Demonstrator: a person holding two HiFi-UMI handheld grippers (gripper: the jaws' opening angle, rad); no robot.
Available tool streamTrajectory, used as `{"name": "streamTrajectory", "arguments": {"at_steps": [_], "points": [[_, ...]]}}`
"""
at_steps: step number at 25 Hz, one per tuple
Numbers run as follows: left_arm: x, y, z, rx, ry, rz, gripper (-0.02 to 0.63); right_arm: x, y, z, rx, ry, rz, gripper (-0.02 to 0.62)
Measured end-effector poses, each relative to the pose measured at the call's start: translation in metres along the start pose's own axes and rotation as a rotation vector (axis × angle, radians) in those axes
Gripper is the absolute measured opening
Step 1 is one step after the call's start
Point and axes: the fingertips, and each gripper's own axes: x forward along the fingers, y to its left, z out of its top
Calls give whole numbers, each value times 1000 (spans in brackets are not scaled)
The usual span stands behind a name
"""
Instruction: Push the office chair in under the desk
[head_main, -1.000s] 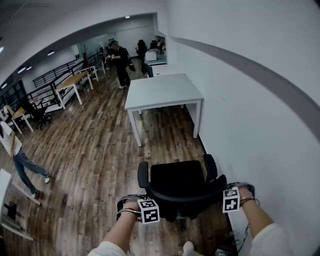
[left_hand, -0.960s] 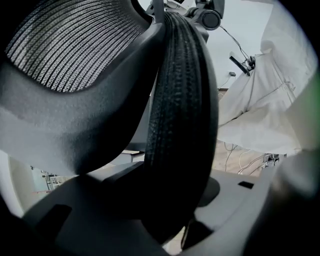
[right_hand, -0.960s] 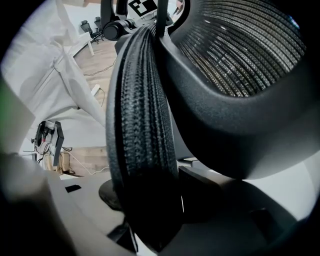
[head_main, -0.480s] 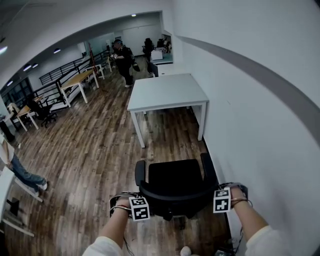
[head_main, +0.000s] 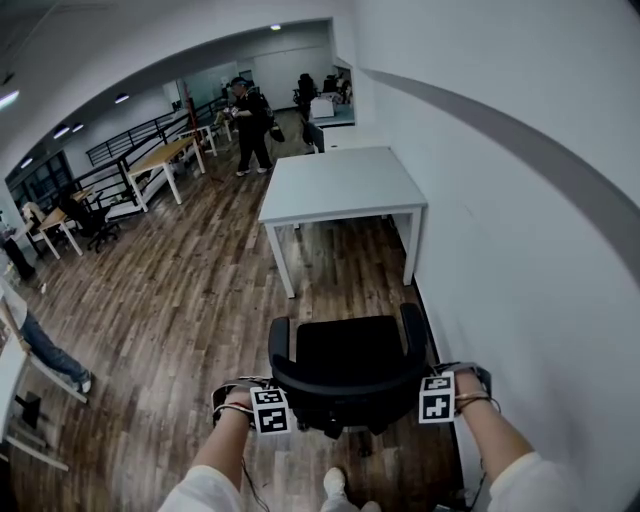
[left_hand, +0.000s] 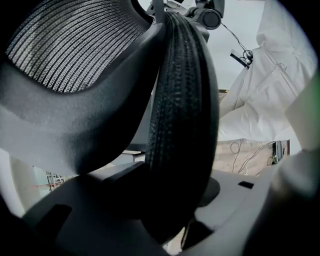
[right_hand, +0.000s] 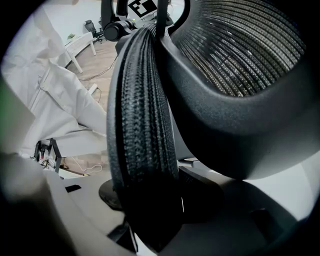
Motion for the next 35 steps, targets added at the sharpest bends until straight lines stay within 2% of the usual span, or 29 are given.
{"name": "streamTrajectory", "arguments": {"at_steps": [18,35], "points": [[36,131,-5,23,-13,11,199,35,-121,8,28,23,-2,238],[59,220,-6,61,-22,11,199,59,-194,8,75,39,8,238]]}}
